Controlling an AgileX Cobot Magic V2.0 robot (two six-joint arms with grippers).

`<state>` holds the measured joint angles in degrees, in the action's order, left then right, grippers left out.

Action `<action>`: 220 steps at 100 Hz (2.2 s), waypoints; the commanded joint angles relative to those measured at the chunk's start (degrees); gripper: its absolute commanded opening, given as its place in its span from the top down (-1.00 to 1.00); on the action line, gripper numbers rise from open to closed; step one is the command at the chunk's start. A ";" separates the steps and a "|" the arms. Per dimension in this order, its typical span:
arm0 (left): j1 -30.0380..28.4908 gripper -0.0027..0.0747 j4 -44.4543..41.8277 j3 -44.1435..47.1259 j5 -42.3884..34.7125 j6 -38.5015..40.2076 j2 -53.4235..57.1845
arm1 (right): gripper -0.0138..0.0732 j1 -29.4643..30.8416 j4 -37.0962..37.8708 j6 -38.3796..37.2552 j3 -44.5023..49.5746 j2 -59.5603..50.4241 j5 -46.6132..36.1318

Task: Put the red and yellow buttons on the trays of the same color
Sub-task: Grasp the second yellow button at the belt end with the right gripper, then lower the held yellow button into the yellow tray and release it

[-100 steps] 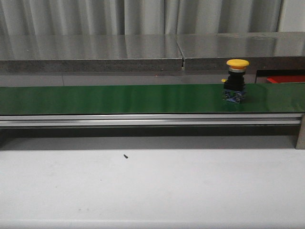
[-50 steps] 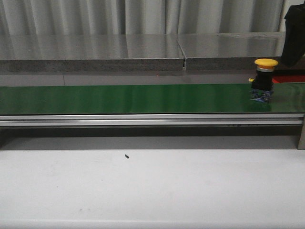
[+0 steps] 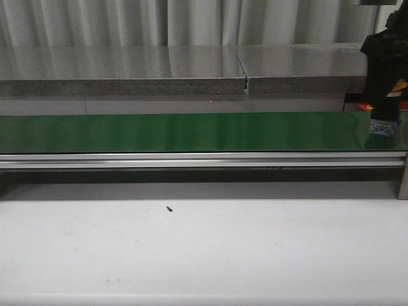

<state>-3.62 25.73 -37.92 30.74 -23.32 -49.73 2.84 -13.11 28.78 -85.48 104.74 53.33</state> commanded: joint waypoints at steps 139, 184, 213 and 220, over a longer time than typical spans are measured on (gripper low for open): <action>0.32 0.98 1.68 -1.57 -2.80 -0.02 0.13 | 0.25 37.26 -12.29 -2.92 -15.66 12.83 8.70; 0.32 0.98 1.68 -1.57 -2.80 -0.02 0.13 | -0.03 36.78 -11.86 -2.92 -15.22 15.12 8.24; 0.32 0.98 1.68 -1.57 -2.80 -0.02 0.13 | -0.45 36.78 -12.52 -2.97 -15.30 12.25 7.58; 0.32 0.98 1.68 -1.57 -2.80 -0.02 0.13 | -0.45 36.78 -13.58 -2.97 -15.30 9.97 6.70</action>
<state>-3.62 25.82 -37.92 30.85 -23.32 -49.73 39.50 -23.98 25.33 -99.40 121.45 61.68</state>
